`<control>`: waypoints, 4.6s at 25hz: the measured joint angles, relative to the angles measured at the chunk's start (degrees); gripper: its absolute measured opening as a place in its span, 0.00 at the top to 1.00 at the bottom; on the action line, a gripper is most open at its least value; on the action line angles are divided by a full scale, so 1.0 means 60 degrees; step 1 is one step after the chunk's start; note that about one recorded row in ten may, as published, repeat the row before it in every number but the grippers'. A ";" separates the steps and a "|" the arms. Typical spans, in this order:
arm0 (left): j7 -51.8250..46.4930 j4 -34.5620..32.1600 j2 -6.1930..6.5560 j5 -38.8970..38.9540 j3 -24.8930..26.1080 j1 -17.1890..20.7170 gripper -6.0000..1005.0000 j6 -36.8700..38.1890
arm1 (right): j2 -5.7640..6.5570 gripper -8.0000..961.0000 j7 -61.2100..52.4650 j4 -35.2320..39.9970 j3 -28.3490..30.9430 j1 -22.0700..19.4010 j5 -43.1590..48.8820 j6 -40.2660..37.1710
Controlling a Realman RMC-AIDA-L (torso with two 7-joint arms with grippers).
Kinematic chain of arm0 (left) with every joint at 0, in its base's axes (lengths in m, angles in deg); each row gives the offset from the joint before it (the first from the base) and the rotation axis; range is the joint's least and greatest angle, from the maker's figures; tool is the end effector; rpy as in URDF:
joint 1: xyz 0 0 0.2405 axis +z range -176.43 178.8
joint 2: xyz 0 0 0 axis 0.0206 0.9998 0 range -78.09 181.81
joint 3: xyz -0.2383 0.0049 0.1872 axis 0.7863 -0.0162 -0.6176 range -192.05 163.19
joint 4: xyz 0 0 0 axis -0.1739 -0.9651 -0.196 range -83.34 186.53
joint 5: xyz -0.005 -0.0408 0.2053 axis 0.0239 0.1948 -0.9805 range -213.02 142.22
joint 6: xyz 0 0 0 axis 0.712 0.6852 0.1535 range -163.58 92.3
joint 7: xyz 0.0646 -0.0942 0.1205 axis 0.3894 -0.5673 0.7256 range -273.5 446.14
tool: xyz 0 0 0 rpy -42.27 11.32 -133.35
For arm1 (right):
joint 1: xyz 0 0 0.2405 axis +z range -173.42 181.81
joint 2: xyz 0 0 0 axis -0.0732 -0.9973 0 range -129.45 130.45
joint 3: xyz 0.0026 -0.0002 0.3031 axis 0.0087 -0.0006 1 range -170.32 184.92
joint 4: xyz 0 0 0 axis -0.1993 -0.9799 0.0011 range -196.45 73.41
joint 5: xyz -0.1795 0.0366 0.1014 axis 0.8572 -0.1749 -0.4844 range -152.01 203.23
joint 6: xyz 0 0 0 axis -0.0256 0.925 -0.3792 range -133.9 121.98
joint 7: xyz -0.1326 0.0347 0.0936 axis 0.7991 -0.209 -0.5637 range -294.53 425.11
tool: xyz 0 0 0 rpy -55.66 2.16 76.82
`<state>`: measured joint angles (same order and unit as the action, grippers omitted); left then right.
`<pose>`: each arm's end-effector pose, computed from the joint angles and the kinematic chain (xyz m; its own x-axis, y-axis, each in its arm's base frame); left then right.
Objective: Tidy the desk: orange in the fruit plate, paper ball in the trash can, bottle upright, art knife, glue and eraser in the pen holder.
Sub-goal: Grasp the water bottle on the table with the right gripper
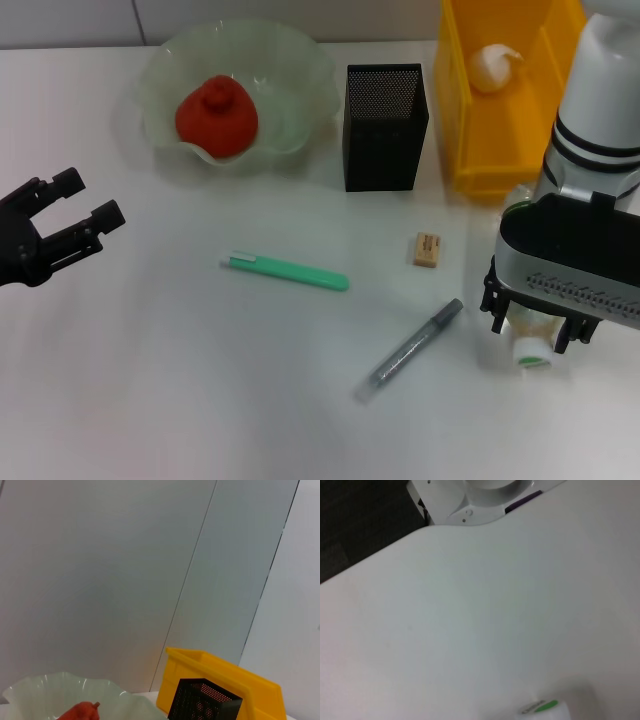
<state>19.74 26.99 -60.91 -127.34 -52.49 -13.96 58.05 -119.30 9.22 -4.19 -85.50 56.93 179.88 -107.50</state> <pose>-0.3708 0.2850 0.0147 0.5744 0.2766 0.7705 0.6616 -0.7111 -0.2379 0.1995 0.3708 -0.0828 0.3705 0.8925 0.2573 0.5556 -0.4349 0.7086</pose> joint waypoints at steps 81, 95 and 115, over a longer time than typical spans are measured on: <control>0.1204 -0.0103 0.0157 -0.1338 -0.0513 -0.0126 0.14 0.0185 | -0.0015 0.49 -0.0759 -0.0027 -0.0522 0.0234 -0.0520 0.0389; 0.0850 -0.0191 0.0251 -0.2240 -0.0513 -0.0393 0.14 0.0391 | -0.0015 0.49 -0.0973 -0.0021 -0.0540 0.0235 -0.0636 0.0432; 0.0547 -0.0265 0.0262 -0.2564 -0.0439 -0.0523 0.14 0.0412 | -0.0015 0.49 -0.1049 0.0001 -0.0700 0.0259 -0.0739 0.0537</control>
<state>23.02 25.40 -59.33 -142.72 -55.12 -17.10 60.53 -119.39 2.93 -4.18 -89.70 58.48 175.44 -104.28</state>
